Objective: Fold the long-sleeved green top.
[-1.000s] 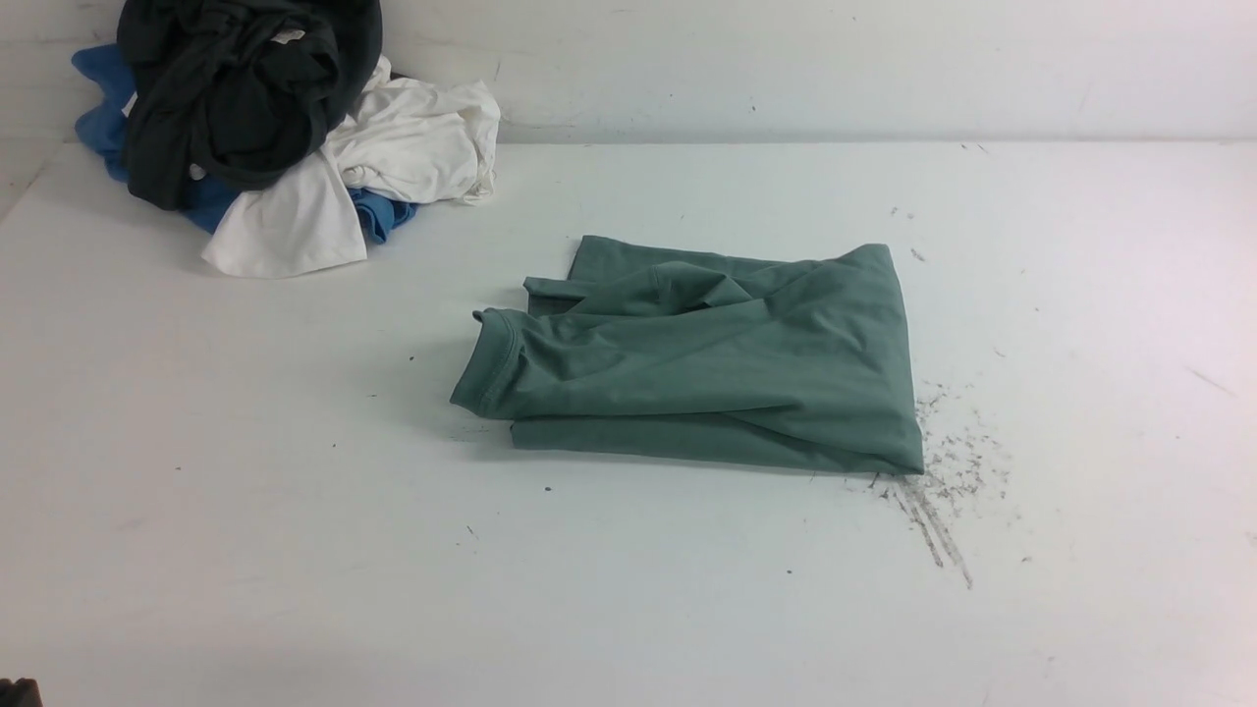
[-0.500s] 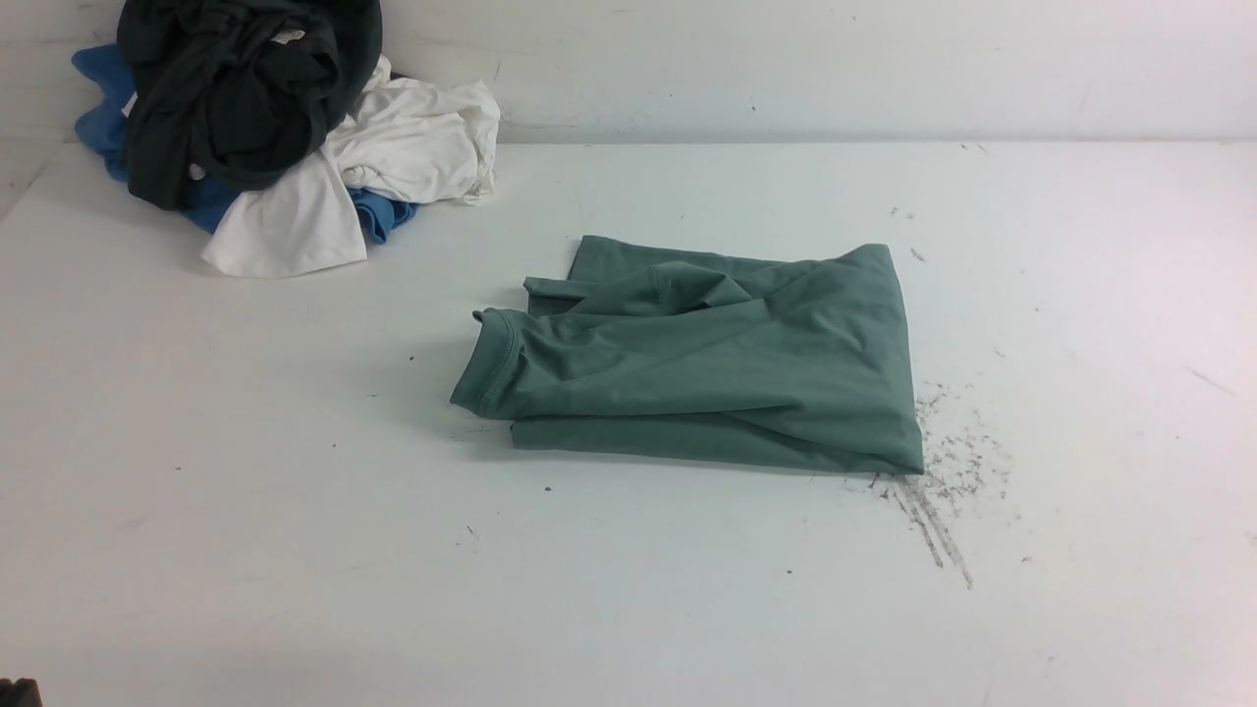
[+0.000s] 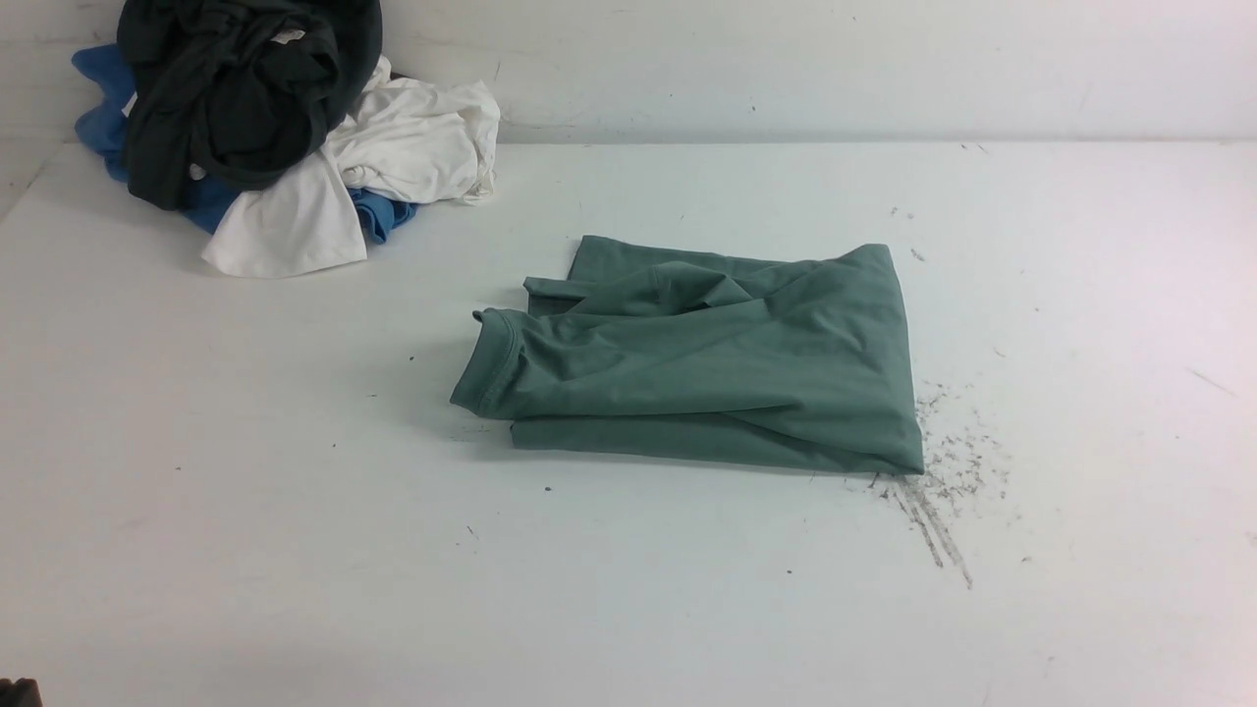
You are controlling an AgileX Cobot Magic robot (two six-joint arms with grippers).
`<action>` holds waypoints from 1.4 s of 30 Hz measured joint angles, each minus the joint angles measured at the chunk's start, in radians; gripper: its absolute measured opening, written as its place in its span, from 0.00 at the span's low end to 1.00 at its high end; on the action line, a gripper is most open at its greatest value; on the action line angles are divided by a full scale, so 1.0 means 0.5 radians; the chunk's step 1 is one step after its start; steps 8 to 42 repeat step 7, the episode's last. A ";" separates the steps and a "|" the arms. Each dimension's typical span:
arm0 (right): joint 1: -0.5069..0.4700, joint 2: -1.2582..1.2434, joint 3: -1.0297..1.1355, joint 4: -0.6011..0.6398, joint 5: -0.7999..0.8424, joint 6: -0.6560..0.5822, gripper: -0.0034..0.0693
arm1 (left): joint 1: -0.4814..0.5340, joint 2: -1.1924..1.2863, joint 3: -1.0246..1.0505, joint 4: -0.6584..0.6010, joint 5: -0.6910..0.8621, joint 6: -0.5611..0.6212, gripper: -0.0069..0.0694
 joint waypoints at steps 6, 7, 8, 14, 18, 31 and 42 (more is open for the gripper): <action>0.000 0.000 0.000 0.000 0.000 -0.034 0.03 | 0.000 0.000 0.000 0.000 0.000 0.000 0.10; 0.000 0.000 0.000 0.000 0.000 -0.034 0.03 | 0.000 0.000 0.000 0.000 0.000 0.000 0.10; 0.000 0.000 0.000 0.000 0.000 -0.034 0.03 | 0.000 0.000 0.000 0.000 0.000 0.000 0.10; 0.000 0.000 0.000 0.000 0.000 -0.034 0.03 | 0.000 0.000 0.000 0.000 0.000 0.000 0.10; 0.000 0.000 0.000 0.000 0.000 -0.034 0.03 | 0.000 0.000 0.000 0.000 0.000 0.000 0.10; 0.000 0.000 0.000 0.000 0.000 -0.034 0.03 | 0.000 0.000 0.000 0.000 0.000 0.000 0.10; 0.000 0.000 0.000 0.000 0.000 -0.034 0.03 | 0.000 0.000 0.000 0.000 0.000 0.000 0.10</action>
